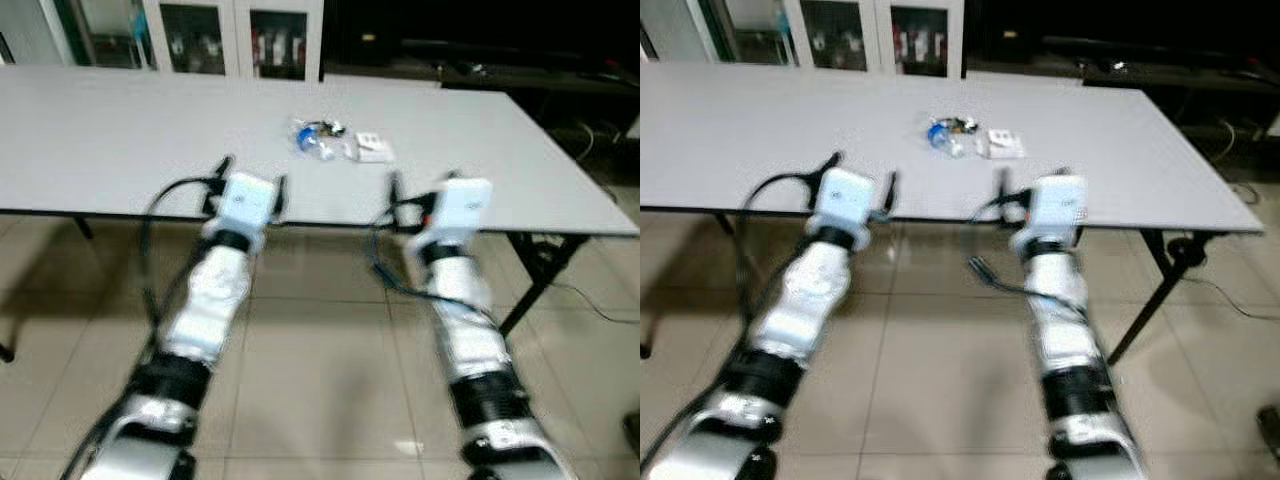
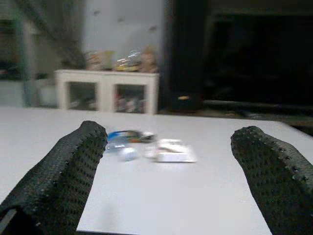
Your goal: Picking trash to rubbish bin
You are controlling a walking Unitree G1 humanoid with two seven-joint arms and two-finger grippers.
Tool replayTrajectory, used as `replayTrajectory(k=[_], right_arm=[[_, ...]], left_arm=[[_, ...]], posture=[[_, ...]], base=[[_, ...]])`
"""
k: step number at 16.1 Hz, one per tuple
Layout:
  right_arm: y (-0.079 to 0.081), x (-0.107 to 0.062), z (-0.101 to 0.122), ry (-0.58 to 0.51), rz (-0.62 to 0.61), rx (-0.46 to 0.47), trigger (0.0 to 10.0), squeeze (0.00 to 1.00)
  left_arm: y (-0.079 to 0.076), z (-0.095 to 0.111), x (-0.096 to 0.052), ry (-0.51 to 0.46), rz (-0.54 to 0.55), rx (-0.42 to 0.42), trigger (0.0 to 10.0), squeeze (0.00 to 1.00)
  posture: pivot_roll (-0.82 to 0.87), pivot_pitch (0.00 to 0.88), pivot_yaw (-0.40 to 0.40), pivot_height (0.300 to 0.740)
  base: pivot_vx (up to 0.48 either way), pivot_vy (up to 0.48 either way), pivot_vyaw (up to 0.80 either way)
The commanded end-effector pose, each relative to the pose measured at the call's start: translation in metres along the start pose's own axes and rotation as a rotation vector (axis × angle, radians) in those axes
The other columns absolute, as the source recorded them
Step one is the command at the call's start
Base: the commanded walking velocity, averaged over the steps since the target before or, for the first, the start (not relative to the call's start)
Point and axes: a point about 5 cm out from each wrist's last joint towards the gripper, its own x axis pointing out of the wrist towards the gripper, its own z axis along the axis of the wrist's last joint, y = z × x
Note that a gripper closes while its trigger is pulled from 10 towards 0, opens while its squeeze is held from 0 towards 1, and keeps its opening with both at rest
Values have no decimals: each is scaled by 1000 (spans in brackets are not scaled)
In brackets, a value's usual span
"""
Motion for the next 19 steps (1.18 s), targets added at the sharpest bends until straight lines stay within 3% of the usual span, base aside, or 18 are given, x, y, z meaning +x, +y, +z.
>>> replayTrajectory(k=[1,19], right_arm=[[-14,-1,0,5,-37,-8,10000,0],[-9,-2,0,8,-12,-15,10000,0]], left_arm=[[-7,6,2,-11,-17,-10,10000,0],[-7,11,3,-24,-23,-2,10000,0]], posture=[[-9,4,-56,740],[-6,0,-56,740]], base=[[480,0,0],[480,0,0]])
